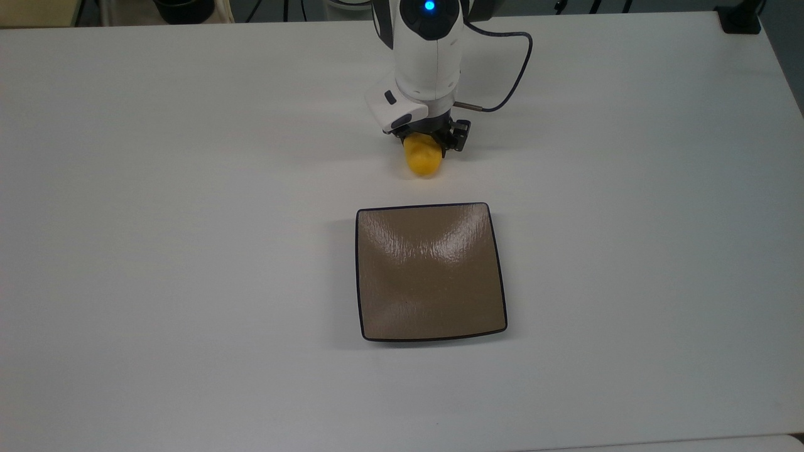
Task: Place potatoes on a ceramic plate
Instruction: 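Close the gripper around the yellow potato, then lift the potato and carry it over the brown square plate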
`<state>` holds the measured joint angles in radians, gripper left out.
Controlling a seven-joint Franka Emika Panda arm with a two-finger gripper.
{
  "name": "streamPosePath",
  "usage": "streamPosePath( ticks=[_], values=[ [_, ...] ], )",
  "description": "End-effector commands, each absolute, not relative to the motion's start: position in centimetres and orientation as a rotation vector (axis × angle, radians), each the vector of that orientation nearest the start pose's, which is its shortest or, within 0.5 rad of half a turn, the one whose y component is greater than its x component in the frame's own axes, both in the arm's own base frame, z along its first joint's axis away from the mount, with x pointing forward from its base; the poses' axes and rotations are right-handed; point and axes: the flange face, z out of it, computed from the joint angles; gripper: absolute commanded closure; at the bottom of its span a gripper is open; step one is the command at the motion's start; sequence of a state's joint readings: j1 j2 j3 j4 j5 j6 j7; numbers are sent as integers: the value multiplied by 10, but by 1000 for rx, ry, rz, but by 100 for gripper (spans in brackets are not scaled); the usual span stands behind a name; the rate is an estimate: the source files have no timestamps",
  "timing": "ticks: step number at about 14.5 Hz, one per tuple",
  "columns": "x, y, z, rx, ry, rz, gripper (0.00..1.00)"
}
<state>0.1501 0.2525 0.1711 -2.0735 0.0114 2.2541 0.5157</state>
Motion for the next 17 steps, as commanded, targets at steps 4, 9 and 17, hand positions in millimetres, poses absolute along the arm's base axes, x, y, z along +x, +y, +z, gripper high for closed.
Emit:
streamPosePath(
  ticks=[4,9,17],
  values=[
    [554,183,345,-3089,325,-19,38],
    [590,179,402,-3039,346,-210,36],
    [654,171,391,-2991,350,-393,32]
  ],
)
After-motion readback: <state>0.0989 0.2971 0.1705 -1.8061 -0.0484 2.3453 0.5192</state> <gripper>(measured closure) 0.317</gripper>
